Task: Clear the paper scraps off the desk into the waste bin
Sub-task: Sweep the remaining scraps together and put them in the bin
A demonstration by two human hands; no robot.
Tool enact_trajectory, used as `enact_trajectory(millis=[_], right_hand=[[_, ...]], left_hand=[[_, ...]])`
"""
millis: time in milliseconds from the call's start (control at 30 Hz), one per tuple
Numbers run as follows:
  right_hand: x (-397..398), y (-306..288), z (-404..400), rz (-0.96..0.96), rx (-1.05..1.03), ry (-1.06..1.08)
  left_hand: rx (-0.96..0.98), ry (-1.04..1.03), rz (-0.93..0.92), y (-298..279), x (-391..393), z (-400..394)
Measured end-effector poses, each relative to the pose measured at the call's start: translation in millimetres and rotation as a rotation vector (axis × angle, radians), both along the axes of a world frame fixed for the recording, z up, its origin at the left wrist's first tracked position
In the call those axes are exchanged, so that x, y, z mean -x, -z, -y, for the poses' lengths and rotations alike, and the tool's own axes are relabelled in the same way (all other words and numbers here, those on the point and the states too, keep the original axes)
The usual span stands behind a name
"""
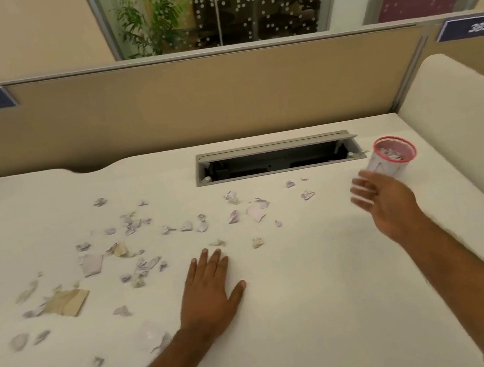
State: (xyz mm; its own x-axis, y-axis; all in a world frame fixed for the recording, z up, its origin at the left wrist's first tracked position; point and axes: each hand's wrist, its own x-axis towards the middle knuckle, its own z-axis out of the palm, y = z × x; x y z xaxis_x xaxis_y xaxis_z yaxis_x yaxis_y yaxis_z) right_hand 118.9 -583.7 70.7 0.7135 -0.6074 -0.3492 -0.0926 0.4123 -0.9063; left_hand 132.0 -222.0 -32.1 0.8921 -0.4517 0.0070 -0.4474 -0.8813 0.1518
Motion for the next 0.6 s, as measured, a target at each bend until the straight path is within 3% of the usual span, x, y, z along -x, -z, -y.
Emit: enact_trajectory(millis=[200, 433, 600], right_hand=[[52.2, 47.3, -118.3, -0.126, 0.211, -0.199], [78.9, 57.4, -212.2, -0.157, 0.344, -0.393], [74.6, 51.7, -254.9, -0.150, 0.400, -0.474]], left_hand=[[0.085, -0.040, 0.103, -11.7, 32.3, -65.6], [0.090, -0.224, -0.002, 0.8, 52.4, -146.0], [0.066, -0.261, -0.065, 17.2, 48.2, -143.5]])
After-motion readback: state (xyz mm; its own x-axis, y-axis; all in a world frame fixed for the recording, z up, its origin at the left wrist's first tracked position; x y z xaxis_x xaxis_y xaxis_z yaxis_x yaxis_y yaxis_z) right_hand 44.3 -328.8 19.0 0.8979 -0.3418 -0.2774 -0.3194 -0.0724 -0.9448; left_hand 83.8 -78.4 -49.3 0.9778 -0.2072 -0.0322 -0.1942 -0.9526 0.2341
